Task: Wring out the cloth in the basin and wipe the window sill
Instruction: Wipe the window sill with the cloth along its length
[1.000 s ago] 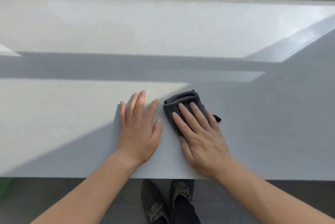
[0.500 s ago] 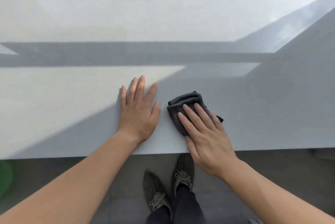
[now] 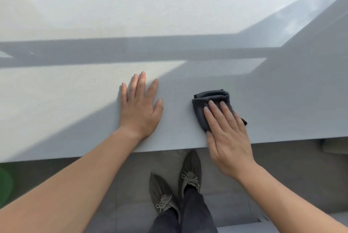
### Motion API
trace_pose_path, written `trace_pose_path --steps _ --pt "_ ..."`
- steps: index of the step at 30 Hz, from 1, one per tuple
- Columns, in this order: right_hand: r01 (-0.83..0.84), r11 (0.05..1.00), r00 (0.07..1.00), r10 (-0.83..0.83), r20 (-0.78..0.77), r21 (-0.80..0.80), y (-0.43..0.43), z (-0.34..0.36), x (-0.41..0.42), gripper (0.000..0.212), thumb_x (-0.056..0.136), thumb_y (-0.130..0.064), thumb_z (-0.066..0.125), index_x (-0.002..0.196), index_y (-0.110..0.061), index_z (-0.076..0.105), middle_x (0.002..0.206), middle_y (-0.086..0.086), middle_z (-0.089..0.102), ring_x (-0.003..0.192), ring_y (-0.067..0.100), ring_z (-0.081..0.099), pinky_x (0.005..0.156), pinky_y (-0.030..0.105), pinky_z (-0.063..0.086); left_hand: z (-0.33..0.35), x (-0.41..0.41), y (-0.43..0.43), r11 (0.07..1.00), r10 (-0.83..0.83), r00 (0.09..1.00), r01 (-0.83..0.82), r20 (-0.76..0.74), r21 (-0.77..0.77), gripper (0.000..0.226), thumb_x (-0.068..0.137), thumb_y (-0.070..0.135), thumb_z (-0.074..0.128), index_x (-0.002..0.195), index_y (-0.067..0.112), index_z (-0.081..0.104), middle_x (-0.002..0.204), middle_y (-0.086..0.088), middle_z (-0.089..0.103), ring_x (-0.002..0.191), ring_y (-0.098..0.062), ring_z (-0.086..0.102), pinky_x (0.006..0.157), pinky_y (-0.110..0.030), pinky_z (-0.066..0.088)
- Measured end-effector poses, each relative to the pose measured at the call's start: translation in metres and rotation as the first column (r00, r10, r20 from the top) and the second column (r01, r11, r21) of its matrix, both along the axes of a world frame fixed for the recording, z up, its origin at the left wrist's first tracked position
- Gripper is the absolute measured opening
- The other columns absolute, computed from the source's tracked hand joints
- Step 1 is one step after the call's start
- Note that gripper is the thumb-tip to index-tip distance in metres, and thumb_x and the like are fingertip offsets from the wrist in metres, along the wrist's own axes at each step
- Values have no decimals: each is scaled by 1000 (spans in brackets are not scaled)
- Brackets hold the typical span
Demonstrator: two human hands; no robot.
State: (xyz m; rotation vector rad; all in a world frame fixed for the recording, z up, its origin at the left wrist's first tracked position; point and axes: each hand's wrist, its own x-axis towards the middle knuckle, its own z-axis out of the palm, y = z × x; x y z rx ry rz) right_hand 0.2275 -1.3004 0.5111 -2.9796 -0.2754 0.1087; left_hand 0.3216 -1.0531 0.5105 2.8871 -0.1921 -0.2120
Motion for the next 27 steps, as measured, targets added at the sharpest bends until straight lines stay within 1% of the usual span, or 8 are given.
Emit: trace_pose_path --steps 2,4,11,17,19,23,25,27 --pt "234 972 972 -234 -21 15 -15 1 19 63 97 -33 29 158 -18 24 167 -1 15 154 21 7 125 47 9 0 0 -1 1000 6 1000 -6 0 -7 70 91 52 15 155 26 20 166 -6 1 152 -21 -8 120 -49 -11" --pt "330 944 944 -330 -7 1 -7 2 24 64 96 -32 28 159 -18 22 167 1 14 154 24 7 124 50 10 1 1 -5 999 29 1000 -29 -2 -13 68 91 51 17 153 25 24 165 -7 4 152 -23 -6 120 -50 -11" --pt "-129 992 991 128 -48 -13 -20 3 22 62 98 -37 35 158 -25 26 167 -4 17 155 22 8 123 48 13 5 19 -29 993 71 994 -63 80 -102 57 92 45 27 139 15 38 157 -14 22 149 -32 10 120 -52 -5" --pt "259 966 963 -260 -71 -30 -43 3 139 66 97 -41 20 160 -26 8 168 -7 -1 154 18 -7 125 43 -2 15 75 -53 982 69 997 -61 39 -179 64 92 44 27 151 19 28 165 -10 8 152 -23 -1 122 -41 -9" --pt "194 980 979 -196 -49 -36 -31 3 144 65 98 -41 21 160 -25 9 168 -6 0 155 21 -6 124 47 0 16 96 -60 980 85 995 -74 56 -186 63 94 44 28 152 19 28 165 -9 6 152 -21 -3 122 -42 -7" --pt "-189 982 980 186 -72 -29 -52 4 138 61 100 -43 25 159 -26 21 167 -6 13 155 20 3 124 45 4 13 135 -66 981 104 995 -103 -3 -163 60 100 39 32 155 20 20 166 -4 -4 151 -14 -13 121 -39 -12" --pt "-172 984 983 169 -69 -35 -74 5 172 61 99 -44 23 159 -30 20 167 -9 11 155 16 1 124 40 1 10 151 -68 989 99 995 -100 -17 -107 61 101 40 29 157 21 13 166 -3 -10 150 -15 -17 121 -39 -14" --pt "50 999 995 -51 -86 -11 -85 4 222 64 97 -46 18 160 -32 11 168 -11 2 154 13 -6 124 38 -3 7 165 -71 992 106 994 -108 -28 -64 61 102 41 26 157 21 8 165 -3 -13 150 -17 -19 120 -40 -15"
